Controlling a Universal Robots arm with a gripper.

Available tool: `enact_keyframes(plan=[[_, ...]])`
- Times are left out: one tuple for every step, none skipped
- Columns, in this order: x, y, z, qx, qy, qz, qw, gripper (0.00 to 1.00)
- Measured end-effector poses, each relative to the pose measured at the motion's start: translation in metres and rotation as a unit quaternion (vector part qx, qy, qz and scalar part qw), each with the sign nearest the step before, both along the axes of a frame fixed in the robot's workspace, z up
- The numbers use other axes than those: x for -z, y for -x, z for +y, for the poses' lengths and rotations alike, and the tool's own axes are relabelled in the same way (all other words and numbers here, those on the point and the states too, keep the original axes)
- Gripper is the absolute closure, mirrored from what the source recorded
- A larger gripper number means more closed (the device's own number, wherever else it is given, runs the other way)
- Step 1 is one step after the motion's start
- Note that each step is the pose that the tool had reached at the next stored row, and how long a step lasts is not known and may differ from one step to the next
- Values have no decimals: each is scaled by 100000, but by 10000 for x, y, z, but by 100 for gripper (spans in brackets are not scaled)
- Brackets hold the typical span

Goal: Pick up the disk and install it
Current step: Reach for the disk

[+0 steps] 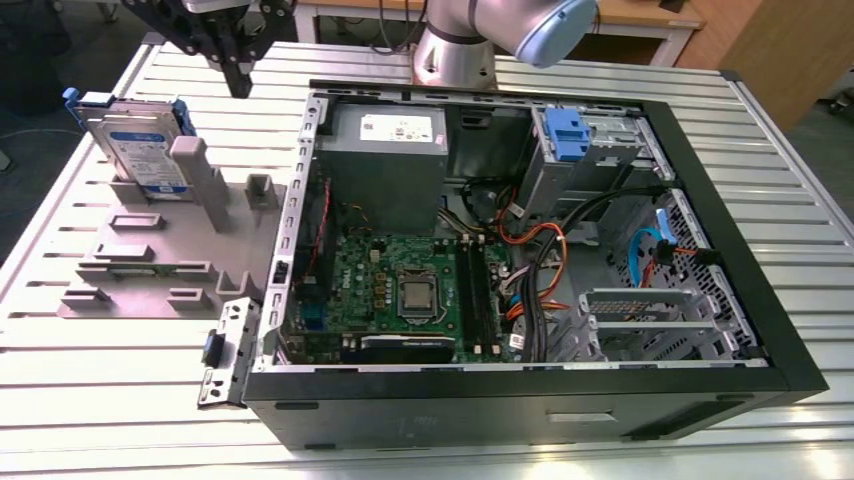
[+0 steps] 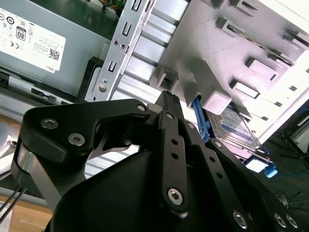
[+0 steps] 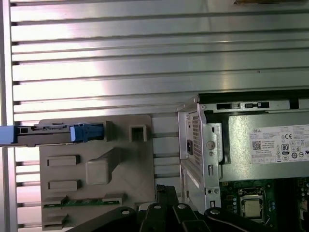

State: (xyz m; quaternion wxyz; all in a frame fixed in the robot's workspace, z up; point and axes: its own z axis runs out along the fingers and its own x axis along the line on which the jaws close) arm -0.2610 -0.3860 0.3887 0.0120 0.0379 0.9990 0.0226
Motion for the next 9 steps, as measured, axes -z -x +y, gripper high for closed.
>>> enact_keyframes(plan=[[0,2,0,-6,5,5,100000,89],[0,4,0,-6,5,5,100000,89],[0,4,0,-3,7,9,100000,89],[0,5,0,3,7,7,100000,89],[0,5,0,1,4,5,100000,89],[2,5,0,1,4,29,100000,89],[6,12,0,2,4,188,100000,89],[7,13,0,0,2,188,100000,89],[8,15,0,-1,-1,191,100000,89]])
